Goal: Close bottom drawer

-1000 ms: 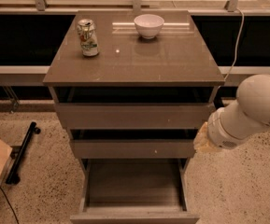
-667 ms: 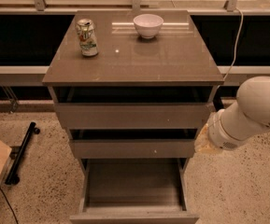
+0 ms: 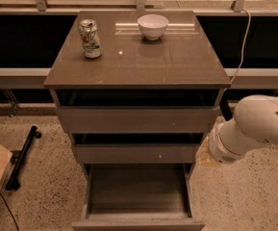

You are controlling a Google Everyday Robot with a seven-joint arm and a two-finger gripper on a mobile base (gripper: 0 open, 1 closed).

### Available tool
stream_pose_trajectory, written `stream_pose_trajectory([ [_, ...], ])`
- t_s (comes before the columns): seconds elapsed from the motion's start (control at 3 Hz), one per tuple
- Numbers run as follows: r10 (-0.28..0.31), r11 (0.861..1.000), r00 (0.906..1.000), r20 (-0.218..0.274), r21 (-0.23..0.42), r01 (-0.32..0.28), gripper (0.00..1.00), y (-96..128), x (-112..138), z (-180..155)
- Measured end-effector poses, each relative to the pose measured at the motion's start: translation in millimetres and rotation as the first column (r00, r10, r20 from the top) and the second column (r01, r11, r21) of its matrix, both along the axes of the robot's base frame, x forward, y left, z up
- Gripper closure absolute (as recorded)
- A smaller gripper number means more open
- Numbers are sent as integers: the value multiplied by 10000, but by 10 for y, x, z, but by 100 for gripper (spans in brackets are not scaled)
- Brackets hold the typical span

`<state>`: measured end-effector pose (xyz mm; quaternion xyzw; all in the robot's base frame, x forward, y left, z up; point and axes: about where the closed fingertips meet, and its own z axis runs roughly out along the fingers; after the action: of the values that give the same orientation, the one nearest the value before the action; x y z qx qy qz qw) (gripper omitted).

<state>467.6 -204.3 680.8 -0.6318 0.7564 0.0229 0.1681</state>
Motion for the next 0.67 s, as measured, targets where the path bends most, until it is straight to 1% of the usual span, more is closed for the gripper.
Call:
stream_pose_trajectory([
  [0.33, 72, 9999, 9997, -230, 136, -69, 100, 17, 35, -344],
  [0.67, 92, 9991, 9984, -550, 419, -69, 100, 27, 89, -744],
])
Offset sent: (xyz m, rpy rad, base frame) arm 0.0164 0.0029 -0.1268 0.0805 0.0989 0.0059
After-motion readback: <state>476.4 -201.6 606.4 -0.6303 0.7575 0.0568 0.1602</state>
